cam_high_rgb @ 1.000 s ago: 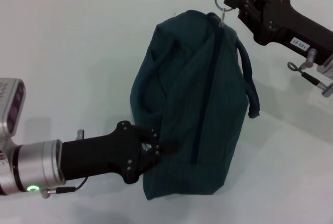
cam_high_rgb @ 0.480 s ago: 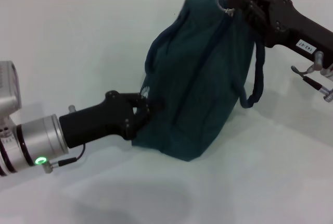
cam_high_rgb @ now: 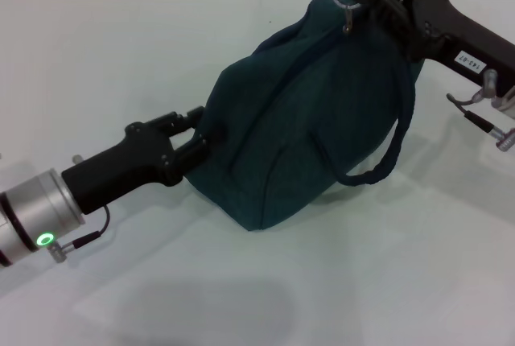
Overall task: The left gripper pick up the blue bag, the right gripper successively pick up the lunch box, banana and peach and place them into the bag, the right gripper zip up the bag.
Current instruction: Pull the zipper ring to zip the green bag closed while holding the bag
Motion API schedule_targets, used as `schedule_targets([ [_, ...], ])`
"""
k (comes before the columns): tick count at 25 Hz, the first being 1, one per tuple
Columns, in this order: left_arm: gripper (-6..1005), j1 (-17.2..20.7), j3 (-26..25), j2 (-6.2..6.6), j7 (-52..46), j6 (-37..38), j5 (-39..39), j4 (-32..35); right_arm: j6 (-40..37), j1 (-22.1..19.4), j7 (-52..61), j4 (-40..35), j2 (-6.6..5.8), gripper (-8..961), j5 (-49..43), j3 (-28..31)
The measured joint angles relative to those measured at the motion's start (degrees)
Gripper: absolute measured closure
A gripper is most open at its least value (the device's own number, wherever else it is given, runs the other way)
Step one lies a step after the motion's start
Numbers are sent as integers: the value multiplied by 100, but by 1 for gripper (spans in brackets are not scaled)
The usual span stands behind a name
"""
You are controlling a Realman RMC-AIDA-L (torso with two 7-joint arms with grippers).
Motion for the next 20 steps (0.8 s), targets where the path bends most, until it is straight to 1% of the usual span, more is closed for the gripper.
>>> schedule_targets([
  [3, 664, 88, -2, 7, 22, 190, -154, 48, 28, -24, 38, 6, 0, 948, 74, -20],
  [6, 553, 177, -3, 13, -60, 436, -206, 248, 110, -28, 59, 12, 0, 948, 103, -30],
  [10, 408, 177, 29, 14, -621, 611, -168, 735, 155, -34, 75, 15, 0, 948, 105, -30],
  [11, 405, 114, 54, 15, -1004, 624, -33, 1111, 159, -34, 78, 15, 0, 948, 105, -30],
  [15, 391, -77, 70, 3, -2049, 625, 493, 2255, 231, 1, 82, 18, 0, 948, 110, -28],
  [17, 353, -223, 132, -3, -2801, 596, 715, 3005, 249, 4, 83, 18, 0, 947, 136, -24],
  [20, 296, -395, 414, -4, -3735, 405, 1017, 4014, 286, 7, 106, -5, 0, 947, 248, -47],
])
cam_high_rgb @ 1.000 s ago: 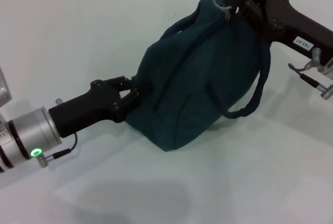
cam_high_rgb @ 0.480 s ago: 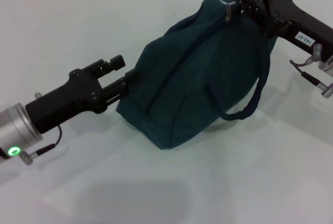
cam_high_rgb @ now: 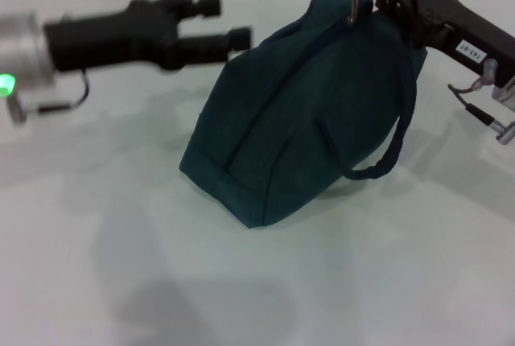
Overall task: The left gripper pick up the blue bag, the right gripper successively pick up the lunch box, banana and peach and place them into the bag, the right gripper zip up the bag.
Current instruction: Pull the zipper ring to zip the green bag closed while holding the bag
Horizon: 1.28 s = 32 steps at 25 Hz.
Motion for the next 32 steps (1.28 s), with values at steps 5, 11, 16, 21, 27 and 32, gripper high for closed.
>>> schedule_targets([
  [5, 200, -453, 860, 4, -1891, -373, 1185, 1865, 26, 31, 32, -27, 0, 947, 111, -4],
  [11, 121, -778, 1505, 18, -3570, -263, 1842, 3181, 164, 94, 57, -4, 0, 948, 216, -14],
  [16, 121, -767, 1986, 5, -4357, -237, 2053, 3783, 208, 151, 80, -7, 0, 947, 256, -26],
  [21, 122, -718, 2277, 0, -5062, -230, 2281, 3814, 225, 234, 82, -5, 0, 948, 276, -154],
  [27, 122, -651, 2562, -10, -5527, -270, 2830, 3821, 235, 247, 84, -20, 0, 947, 279, -207],
  [32, 123, -667, 2688, -19, -5745, -299, 3297, 3821, 237, 281, 84, -40, 0, 947, 279, -246],
])
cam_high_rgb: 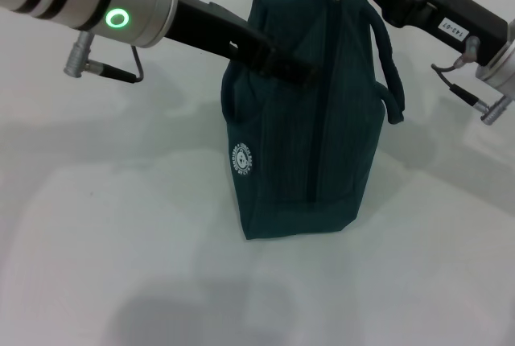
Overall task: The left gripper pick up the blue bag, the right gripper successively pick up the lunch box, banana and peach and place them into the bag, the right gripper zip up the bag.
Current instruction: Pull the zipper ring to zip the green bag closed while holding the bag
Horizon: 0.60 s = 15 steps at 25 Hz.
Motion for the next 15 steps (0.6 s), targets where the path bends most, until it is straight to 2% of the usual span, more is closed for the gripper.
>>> schedule_targets([
  [7, 123, 9, -23, 27, 46, 48, 70, -1, 0, 8, 15, 5, 0, 947, 8, -40],
  [12, 248, -14, -22, 24, 344, 182, 4, -190, 0, 8, 18, 5, 0, 947, 9, -42],
  [15, 362, -18, -51, 23, 414, 196, -96, -221, -1, 7, 26, 3, 0, 947, 9, -42],
])
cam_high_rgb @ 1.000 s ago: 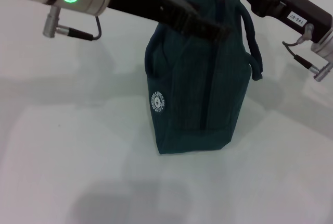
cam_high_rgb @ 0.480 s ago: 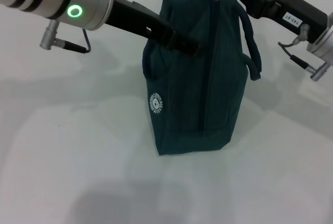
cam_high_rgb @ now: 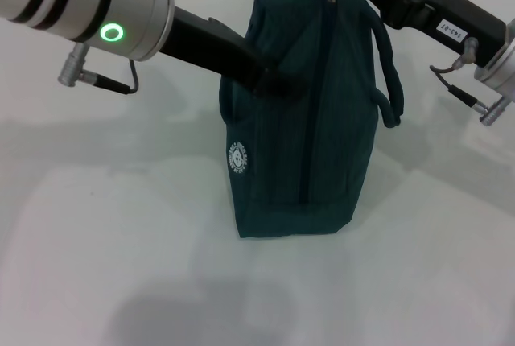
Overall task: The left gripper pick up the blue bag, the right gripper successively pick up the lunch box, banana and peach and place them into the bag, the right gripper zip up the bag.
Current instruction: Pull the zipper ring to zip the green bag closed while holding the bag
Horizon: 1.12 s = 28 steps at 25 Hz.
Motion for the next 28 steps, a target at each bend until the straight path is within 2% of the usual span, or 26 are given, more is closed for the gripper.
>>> schedule_targets([
  [13, 855, 69, -105, -8, 212, -35, -146, -49, 0, 0, 59, 12, 0, 948, 0, -8],
  [28, 893, 245, -101, 7, 977, 167, -720, -286, 314, 27, 62, -6, 0, 947, 91, -8],
])
